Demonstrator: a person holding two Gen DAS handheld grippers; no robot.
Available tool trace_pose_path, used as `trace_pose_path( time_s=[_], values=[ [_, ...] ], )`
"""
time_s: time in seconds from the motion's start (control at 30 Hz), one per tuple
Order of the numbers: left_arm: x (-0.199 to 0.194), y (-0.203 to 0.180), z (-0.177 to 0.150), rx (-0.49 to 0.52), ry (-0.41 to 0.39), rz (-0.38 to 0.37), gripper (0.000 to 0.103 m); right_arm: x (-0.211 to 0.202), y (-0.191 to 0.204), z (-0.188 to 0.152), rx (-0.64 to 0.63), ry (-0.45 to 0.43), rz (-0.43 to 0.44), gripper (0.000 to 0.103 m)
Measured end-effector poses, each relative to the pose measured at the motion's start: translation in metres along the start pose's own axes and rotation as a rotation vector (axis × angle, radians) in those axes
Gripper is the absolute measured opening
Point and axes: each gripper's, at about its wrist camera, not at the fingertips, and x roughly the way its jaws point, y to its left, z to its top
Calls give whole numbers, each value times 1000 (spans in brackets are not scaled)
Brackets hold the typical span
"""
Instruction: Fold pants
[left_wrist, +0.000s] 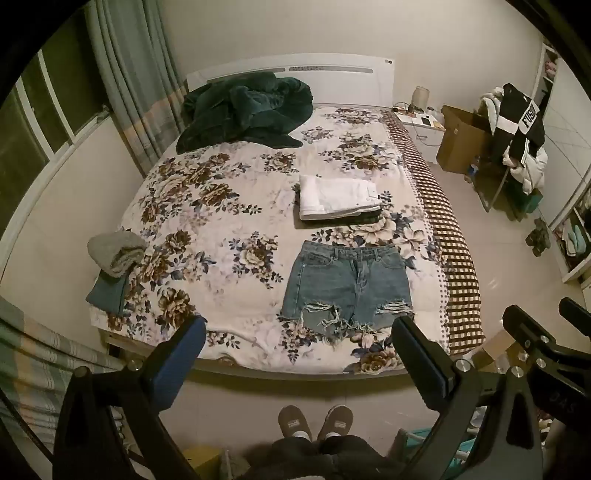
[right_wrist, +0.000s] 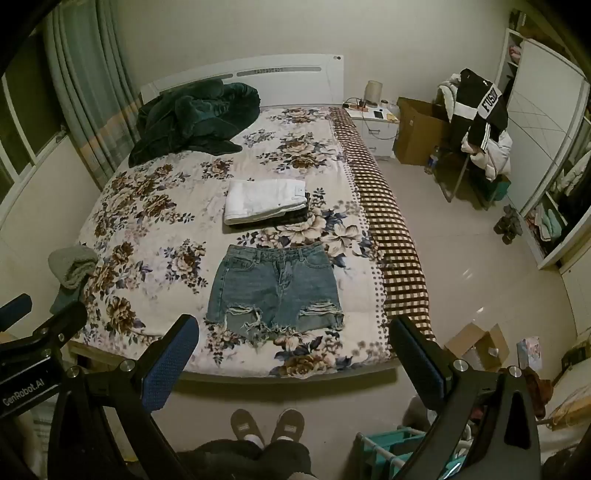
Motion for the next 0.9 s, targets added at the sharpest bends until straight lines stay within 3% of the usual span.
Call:
trace_pose_path(
  time_s=[0.9],
  values=[
    [1, -1, 0, -2, -8, 4, 103, -3, 3, 0, 1, 2, 3, 103]
  ],
)
